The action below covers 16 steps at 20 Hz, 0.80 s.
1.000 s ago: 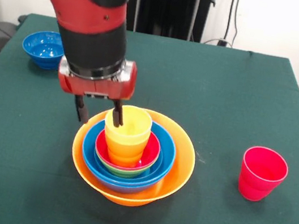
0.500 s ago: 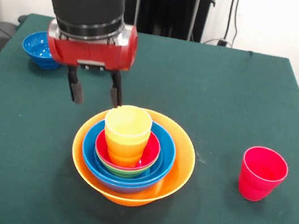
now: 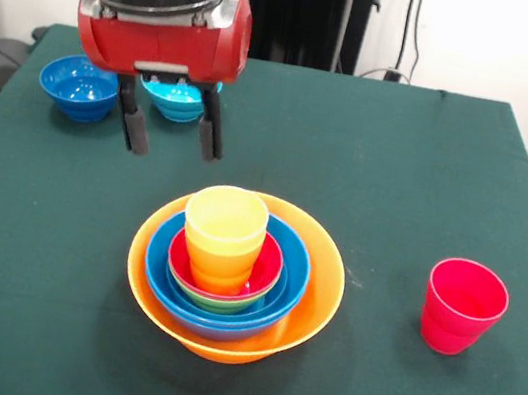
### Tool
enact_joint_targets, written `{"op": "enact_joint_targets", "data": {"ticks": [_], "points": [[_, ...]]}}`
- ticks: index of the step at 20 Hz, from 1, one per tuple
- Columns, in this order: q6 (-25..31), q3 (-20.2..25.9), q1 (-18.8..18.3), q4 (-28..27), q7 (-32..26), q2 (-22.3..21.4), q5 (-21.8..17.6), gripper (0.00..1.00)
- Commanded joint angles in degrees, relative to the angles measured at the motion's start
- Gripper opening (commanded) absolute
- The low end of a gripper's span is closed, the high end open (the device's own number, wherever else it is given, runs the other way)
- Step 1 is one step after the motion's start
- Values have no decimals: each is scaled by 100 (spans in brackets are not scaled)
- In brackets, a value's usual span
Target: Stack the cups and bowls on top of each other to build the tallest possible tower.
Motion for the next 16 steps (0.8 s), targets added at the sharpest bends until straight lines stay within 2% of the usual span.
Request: {"op": "enact_joint_targets", "data": {"ticks": [1, 9, 16], "points": [[706, -91, 339, 431, -177, -289, 159, 100], [815, -278, 791, 307, 309, -483, 275, 100], [649, -537, 1174, 21, 510, -315, 170, 100]]}}
